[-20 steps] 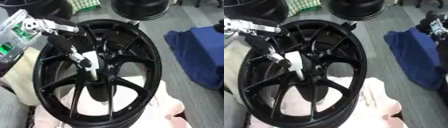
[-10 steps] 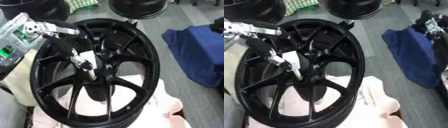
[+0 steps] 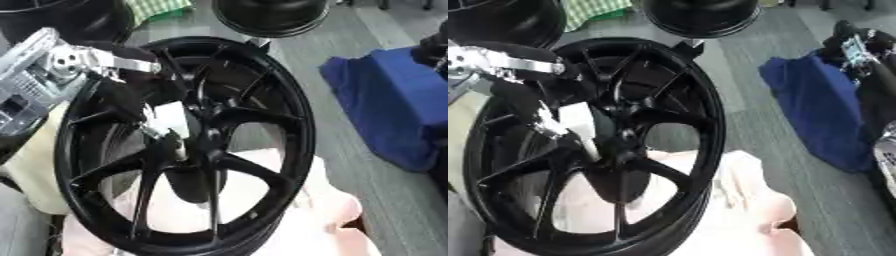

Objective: Pull the pin out of the wheel hub.

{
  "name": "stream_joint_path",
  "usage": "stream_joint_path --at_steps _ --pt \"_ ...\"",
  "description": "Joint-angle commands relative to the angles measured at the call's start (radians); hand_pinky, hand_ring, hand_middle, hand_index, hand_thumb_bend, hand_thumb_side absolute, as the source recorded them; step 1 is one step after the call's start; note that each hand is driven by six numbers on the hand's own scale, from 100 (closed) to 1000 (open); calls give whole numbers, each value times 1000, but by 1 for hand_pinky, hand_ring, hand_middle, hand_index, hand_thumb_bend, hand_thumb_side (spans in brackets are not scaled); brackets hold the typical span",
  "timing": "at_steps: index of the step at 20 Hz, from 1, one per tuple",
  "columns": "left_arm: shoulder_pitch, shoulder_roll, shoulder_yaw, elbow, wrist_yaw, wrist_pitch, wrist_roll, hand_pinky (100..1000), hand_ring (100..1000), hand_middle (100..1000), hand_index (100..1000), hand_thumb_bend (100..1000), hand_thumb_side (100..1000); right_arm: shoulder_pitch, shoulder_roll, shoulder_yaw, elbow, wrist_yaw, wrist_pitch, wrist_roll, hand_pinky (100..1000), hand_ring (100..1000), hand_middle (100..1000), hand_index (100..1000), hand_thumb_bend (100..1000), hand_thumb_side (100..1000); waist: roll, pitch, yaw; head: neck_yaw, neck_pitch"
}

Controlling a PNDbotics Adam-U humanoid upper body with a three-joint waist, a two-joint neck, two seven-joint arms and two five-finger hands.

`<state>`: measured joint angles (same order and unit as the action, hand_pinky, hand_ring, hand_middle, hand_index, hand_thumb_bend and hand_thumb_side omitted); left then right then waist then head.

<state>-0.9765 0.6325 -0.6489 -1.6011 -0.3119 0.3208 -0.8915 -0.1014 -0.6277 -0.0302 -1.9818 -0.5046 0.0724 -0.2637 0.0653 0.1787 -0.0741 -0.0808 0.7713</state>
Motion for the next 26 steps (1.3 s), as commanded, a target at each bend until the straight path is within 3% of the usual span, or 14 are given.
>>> stream_joint_path --at_steps 1,5,13,26 --pt "-27 15 5 -30 -37 13 -15 932 804 714 820 718 520 -6 -12 -5 -18 -4 6 -2 817 671 588 565 287 468 -3 -9 -1 1 -1" --pt "-36 35 3 -74 -129 5 -12 905 771 629 791 721 508 -2 -9 -9 -18 -2 10 -10 817 671 588 565 288 468 1 -8 6 -4 -1" --pt "-40 31 -17 -83 -217 -1 -15 880 766 593 745 717 472 -1 -6 -8 -18 -3 14 -15 818 672 586 564 288 469 3 -8 13 -2 -1" --pt "-35 -10 -29 -39 -212 29 2 846 691 516 686 647 468 -1 0 -6 -18 -2 18 -19 818 672 583 563 292 470 6 -6 10 2 -2"
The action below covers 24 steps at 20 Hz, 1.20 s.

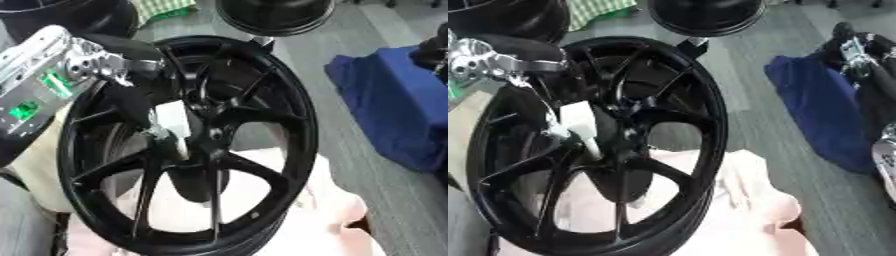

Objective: Pull the pin out of the wheel hub.

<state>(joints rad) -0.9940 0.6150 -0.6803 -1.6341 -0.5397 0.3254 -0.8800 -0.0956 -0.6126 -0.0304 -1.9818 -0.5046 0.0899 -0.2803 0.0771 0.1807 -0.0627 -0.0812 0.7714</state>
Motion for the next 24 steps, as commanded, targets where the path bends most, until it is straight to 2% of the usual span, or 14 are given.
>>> stream_joint_path --at_steps 1,4,10,16,24 --pt "-19 6 2 -8 27 29 -7 846 688 519 688 645 465 -7 -14 -6 -18 -2 2 -3 818 672 583 563 292 470 -6 -7 -2 3 -2" --pt "-23 4 0 -16 44 41 0 834 671 506 672 623 453 -8 -13 -5 -18 -2 3 -3 818 673 583 563 293 470 -6 -6 -3 4 -3" --pt "-22 10 -9 -25 35 56 -7 799 579 381 579 484 366 -7 -14 -8 -18 -1 3 -10 818 671 583 563 296 468 -7 -6 -1 3 -3" --pt "-22 23 -17 -43 29 60 -26 777 529 281 554 417 321 -5 -17 -11 -18 -2 0 -18 818 671 582 563 298 468 -9 -8 4 4 -2" --pt "-21 42 -28 -66 61 59 -27 765 503 224 533 409 318 -3 -19 -13 -18 -2 0 -24 818 673 583 563 301 467 -10 -11 8 5 -5"
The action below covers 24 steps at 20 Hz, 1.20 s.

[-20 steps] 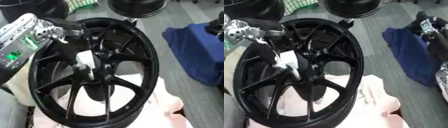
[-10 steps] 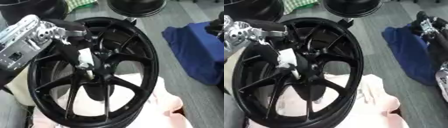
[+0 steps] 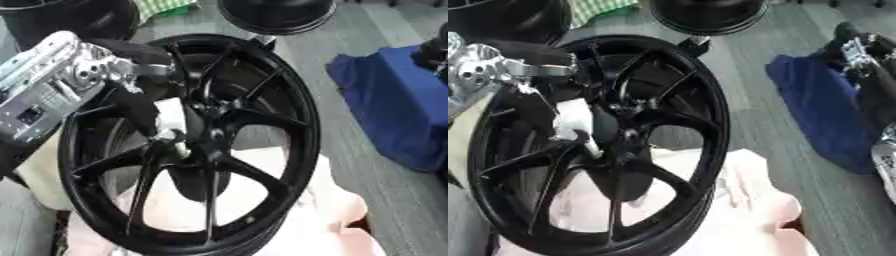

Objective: Pull the pin out of the wheel hub.

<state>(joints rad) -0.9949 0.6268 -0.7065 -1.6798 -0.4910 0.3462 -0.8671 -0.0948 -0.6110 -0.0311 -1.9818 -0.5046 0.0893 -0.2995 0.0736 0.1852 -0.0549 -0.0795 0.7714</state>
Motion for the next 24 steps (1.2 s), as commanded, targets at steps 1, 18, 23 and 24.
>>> stream_joint_path --at_steps 1,18,23,24 --pt "-21 32 -2 -23 16 39 -40 764 499 219 532 409 316 -4 -21 -13 -18 -2 0 -6 818 673 583 563 302 467 -7 -16 1 3 -5" --pt "-93 93 105 -131 36 67 -21 763 451 161 484 395 274 -7 -22 -17 -18 -9 -4 -12 817 675 585 563 305 465 -13 -21 7 1 -20" --pt "-110 134 186 -117 84 101 40 775 430 141 477 353 274 -8 -25 -20 -18 -9 -8 -13 817 675 585 563 306 465 -12 -20 9 1 -30" --pt "-109 146 210 -108 95 109 61 777 424 136 475 340 275 -7 -25 -21 -18 -9 -9 -14 817 675 585 562 306 465 -13 -20 9 0 -33"
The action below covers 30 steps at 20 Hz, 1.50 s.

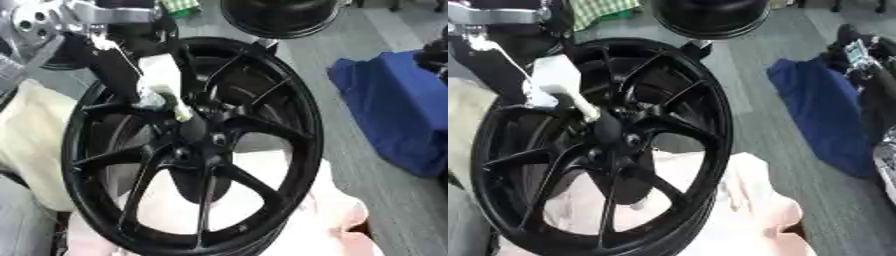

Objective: Pull the pin out of the wheel hub.

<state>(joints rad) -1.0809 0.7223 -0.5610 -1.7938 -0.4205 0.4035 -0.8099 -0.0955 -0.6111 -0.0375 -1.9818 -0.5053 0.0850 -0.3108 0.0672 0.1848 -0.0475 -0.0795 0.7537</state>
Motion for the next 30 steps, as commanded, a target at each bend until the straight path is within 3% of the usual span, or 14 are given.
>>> stream_joint_path --at_steps 1,6,10,14,15,16,17,18,19,21,22,24,28,30 --pt "-19 66 91 18 37 58 27 779 420 132 474 330 276 -6 -25 -16 -18 -8 -6 -3 817 675 585 562 307 464 -6 -18 3 -2 -18" --pt "45 171 224 121 54 62 158 778 423 129 466 323 255 -2 -24 -24 -18 -1 -13 -10 817 674 584 562 307 464 -5 -8 4 -8 -29" --pt "147 249 290 211 19 35 237 780 433 133 470 325 255 -6 -24 -30 -18 3 -20 -15 817 674 583 561 308 464 -2 4 2 -13 -41" --pt "254 302 345 235 35 35 306 783 456 154 485 306 275 -10 -21 -32 -18 5 -23 -17 816 673 583 561 308 465 -2 14 -3 -20 -55" --pt "278 310 355 238 41 40 324 788 488 203 513 333 324 -9 -20 -33 -18 6 -24 -18 816 673 583 561 308 465 -3 16 -4 -21 -56" --pt "298 316 363 240 48 42 342 798 544 297 577 414 421 -9 -19 -33 -18 6 -25 -20 816 673 582 561 308 465 -4 17 -5 -21 -56" --pt "315 319 368 240 55 41 360 818 616 421 654 512 511 -9 -19 -34 -18 7 -26 -20 816 673 582 561 308 465 -5 17 -6 -21 -56" --pt "330 321 370 238 64 31 371 868 756 635 790 641 629 -8 -19 -34 -18 8 -27 -20 816 673 582 561 307 465 -7 18 -7 -21 -54" --pt "343 320 369 234 79 11 368 903 832 769 859 670 653 -8 -19 -35 -18 8 -29 -20 816 672 582 561 306 465 -8 18 -8 -21 -53" --pt "361 320 367 229 117 -37 330 941 897 866 909 857 774 -9 -18 -35 -18 8 -31 -20 816 672 582 560 306 465 -9 19 -8 -21 -51" --pt "366 320 369 229 132 -54 314 942 901 875 917 900 809 -9 -18 -34 -18 8 -30 -19 816 672 582 560 306 466 -10 19 -7 -21 -50" --pt "372 320 375 234 144 -66 297 941 903 883 919 904 803 -10 -17 -32 -18 8 -29 -18 816 672 582 560 306 466 -12 20 -6 -21 -49" --pt "380 319 398 233 166 -48 316 935 871 852 889 676 701 -8 -18 -33 -18 9 -30 -17 816 672 582 560 306 466 -15 21 -4 -24 -49" --pt "383 316 413 225 190 -35 345 927 835 800 840 584 703 -8 -18 -33 -18 10 -32 -17 816 673 582 561 304 466 -17 23 -3 -25 -46"
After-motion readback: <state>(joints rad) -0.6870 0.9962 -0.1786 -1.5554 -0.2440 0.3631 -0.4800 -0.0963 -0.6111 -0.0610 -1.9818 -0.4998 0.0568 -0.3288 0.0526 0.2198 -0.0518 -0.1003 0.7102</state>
